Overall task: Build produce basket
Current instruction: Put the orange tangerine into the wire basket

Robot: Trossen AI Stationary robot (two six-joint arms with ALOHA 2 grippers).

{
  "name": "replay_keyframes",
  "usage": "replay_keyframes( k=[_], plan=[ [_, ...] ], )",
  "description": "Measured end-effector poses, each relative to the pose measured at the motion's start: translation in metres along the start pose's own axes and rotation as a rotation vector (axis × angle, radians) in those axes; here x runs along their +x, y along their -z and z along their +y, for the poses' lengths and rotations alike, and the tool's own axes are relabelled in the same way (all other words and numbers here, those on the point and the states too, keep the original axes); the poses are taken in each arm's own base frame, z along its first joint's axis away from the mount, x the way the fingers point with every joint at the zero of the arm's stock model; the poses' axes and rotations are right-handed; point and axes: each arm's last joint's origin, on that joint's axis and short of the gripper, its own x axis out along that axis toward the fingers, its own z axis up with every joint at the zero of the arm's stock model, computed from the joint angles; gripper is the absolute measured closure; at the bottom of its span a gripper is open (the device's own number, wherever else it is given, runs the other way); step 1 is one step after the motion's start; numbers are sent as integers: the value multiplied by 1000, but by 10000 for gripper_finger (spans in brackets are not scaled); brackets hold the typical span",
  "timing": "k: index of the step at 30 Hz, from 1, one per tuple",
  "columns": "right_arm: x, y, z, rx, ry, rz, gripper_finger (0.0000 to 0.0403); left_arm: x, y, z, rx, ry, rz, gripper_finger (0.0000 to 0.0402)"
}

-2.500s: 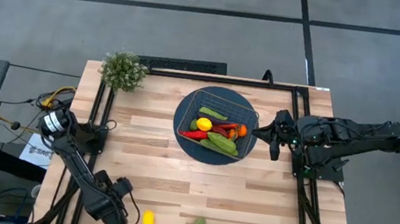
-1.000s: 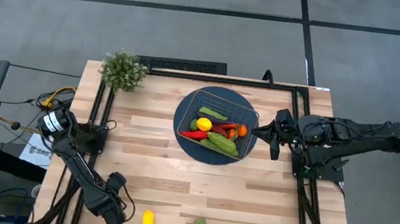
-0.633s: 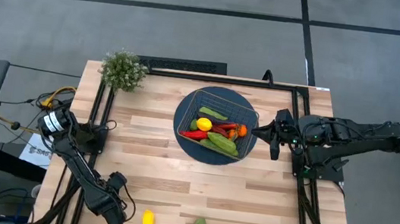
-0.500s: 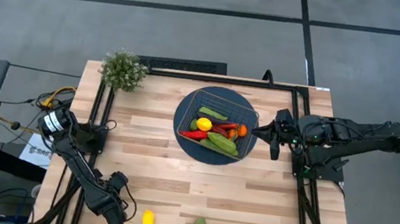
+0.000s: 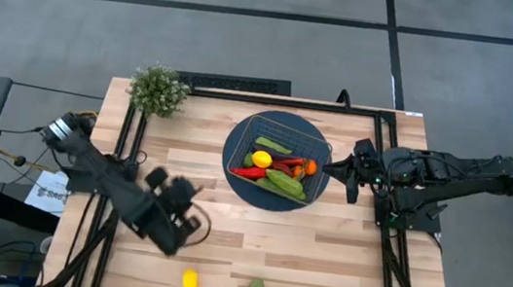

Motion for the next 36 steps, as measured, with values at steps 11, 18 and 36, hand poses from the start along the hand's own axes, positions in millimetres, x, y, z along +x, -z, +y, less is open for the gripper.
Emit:
replay_keyframes(
  k=[11,18,36],
  plan=[
    [0,0,0,61,3,2,353,5,-100,30,148,-1,-318,401],
    [2,-2,3,128,-21,-25,353,38,-149,27,293,129,-378,401],
    [0,-15,11,187,-118,-143,353,164,-189,12,436,383,-290,401]
  ],
)
